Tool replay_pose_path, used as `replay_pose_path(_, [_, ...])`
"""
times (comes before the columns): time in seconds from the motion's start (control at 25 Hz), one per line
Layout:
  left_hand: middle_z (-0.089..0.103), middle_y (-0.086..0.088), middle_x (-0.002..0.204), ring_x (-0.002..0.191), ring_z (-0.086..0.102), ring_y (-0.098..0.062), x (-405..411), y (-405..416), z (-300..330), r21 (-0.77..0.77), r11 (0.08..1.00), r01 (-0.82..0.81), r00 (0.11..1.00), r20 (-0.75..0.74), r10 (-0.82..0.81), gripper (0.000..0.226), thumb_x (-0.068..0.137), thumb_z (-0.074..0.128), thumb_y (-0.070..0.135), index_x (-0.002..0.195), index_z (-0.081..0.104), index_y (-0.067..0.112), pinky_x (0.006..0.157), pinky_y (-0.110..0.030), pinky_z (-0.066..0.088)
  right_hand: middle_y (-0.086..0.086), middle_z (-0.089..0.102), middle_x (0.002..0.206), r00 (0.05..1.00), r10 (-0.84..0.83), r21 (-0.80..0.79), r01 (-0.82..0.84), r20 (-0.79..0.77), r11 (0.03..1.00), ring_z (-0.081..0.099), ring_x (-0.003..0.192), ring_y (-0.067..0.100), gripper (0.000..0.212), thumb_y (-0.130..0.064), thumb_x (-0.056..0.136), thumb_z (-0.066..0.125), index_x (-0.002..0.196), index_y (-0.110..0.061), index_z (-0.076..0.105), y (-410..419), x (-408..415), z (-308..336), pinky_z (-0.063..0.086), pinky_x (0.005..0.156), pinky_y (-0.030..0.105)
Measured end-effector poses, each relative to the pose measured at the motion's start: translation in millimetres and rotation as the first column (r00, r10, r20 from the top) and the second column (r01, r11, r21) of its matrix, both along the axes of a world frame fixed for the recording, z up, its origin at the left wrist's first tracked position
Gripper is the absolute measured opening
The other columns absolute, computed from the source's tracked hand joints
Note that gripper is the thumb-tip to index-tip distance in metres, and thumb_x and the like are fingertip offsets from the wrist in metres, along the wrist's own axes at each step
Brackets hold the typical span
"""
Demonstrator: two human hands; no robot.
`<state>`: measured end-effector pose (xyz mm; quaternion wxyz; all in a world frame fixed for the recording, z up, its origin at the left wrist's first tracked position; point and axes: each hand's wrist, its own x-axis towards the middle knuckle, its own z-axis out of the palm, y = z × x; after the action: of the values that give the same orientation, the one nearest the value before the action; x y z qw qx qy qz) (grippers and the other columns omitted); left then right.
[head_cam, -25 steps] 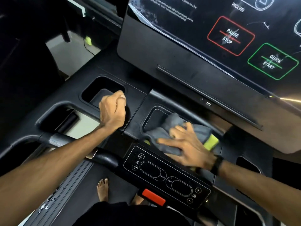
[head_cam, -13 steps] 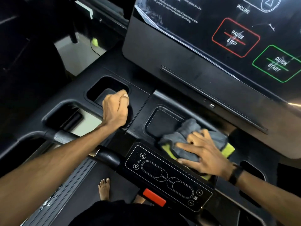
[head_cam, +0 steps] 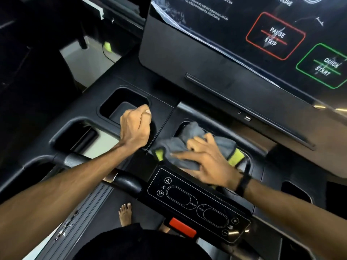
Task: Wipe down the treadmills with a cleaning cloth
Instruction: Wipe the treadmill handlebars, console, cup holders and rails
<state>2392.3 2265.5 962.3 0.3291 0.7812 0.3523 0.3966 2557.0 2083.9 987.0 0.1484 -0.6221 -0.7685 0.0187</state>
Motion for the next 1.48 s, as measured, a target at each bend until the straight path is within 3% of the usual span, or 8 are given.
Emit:
replay_pose_path(0.16, [0.041,-0.011,0.045,0.042,0.040,-0.027,1.4,-2.5,-0.6,0.008,1.000,-0.001,1.000,0.001,0.001,0.032,0.082,0.033,0.020,0.057,0.046,0.004,0.045,-0.040,0.034,-0.006,0.041,0.084,0.998,0.044,-0.027,-0.043,0.045,0.999,0.044,0.077,0.018,0.042,-0.056,0.091,0.063,0.119,-0.027,0.073,-39.2,38.0,11.8,0.027,0.075,0.038])
replay_pose_path(0.4, [0.046,-0.016,0.053,0.054,0.045,-0.032,2.3,6.6,-4.0,-0.081,0.995,-0.056,0.988,0.141,0.067,0.029,0.081,0.034,0.019,0.057,0.045,0.006,0.056,-0.054,0.038,0.003,0.057,0.086,0.995,-0.037,0.055,0.032,0.096,0.998,0.052,0.082,0.023,0.041,-0.057,0.088,0.066,0.111,-0.024,0.076,60.5,-33.8,4.2,0.030,0.076,0.041])
replay_pose_path(0.64, [0.040,-0.013,0.047,0.043,0.039,-0.030,0.9,0.4,-8.8,0.028,1.000,0.009,0.999,0.046,-0.010,0.034,0.084,0.033,0.020,0.058,0.045,0.001,0.045,-0.045,0.037,-0.002,0.044,0.091,0.999,-0.022,-0.015,0.023,0.043,1.000,0.044,0.084,0.018,0.042,-0.053,0.100,0.050,0.119,-0.024,0.073,-80.4,31.5,10.7,0.031,0.076,0.040])
replay_pose_path(0.8, [0.040,-0.012,0.047,0.043,0.039,-0.030,2.8,0.4,-7.3,0.062,0.998,0.023,0.999,0.022,-0.025,0.034,0.084,0.033,0.020,0.058,0.045,0.001,0.046,-0.046,0.036,0.003,0.055,0.082,0.996,-0.051,0.043,0.049,0.070,0.998,0.055,0.077,0.024,0.041,-0.056,0.089,0.063,0.111,-0.024,0.077,-5.7,-3.5,5.6,0.030,0.077,0.040])
replay_pose_path(0.96, [0.046,-0.015,0.052,0.051,0.045,-0.032,2.0,3.2,-3.1,-0.035,0.999,-0.028,0.992,0.125,0.032,0.029,0.081,0.034,0.019,0.057,0.046,0.008,0.053,-0.049,0.037,0.004,0.054,0.083,0.997,-0.066,0.078,0.063,0.041,0.995,0.048,0.081,0.022,0.042,-0.054,0.084,0.071,0.110,-0.021,0.077,48.9,-33.5,2.2,0.030,0.075,0.041])
replay_pose_path(1.08, [0.045,-0.015,0.049,0.048,0.045,-0.032,1.6,-1.9,-1.7,0.039,0.999,0.009,1.000,0.002,-0.009,0.035,0.083,0.033,0.022,0.058,0.048,0.003,0.051,-0.049,0.040,0.003,0.049,0.087,0.999,-0.028,0.052,0.026,0.019,0.998,0.039,0.084,0.017,0.041,-0.049,0.094,0.058,0.118,-0.020,0.074,-19.6,-0.3,1.2,0.029,0.074,0.041])
replay_pose_path(1.24, [0.043,-0.013,0.047,0.044,0.044,-0.031,1.1,-3.3,-2.8,0.073,0.997,0.020,0.999,-0.035,-0.018,0.037,0.086,0.033,0.023,0.060,0.049,0.001,0.049,-0.047,0.040,-0.006,0.033,0.092,0.996,-0.069,-0.009,0.070,0.058,0.998,0.037,0.084,0.015,0.040,-0.053,0.102,0.044,0.130,-0.029,0.060,-108.1,42.6,5.1,0.030,0.075,0.043])
replay_pose_path(1.48, [0.045,-0.015,0.049,0.045,0.046,-0.032,0.8,-8.8,5.2,0.144,0.987,0.075,0.992,-0.108,-0.059,0.040,0.088,0.031,0.024,0.062,0.050,-0.001,0.050,-0.049,0.041,0.002,0.053,0.086,0.994,-0.046,0.070,0.039,0.102,0.997,0.042,0.082,0.017,0.031,-0.047,0.090,0.070,0.112,-0.027,0.076,-21.1,0.3,-1.7,0.032,0.075,0.041])
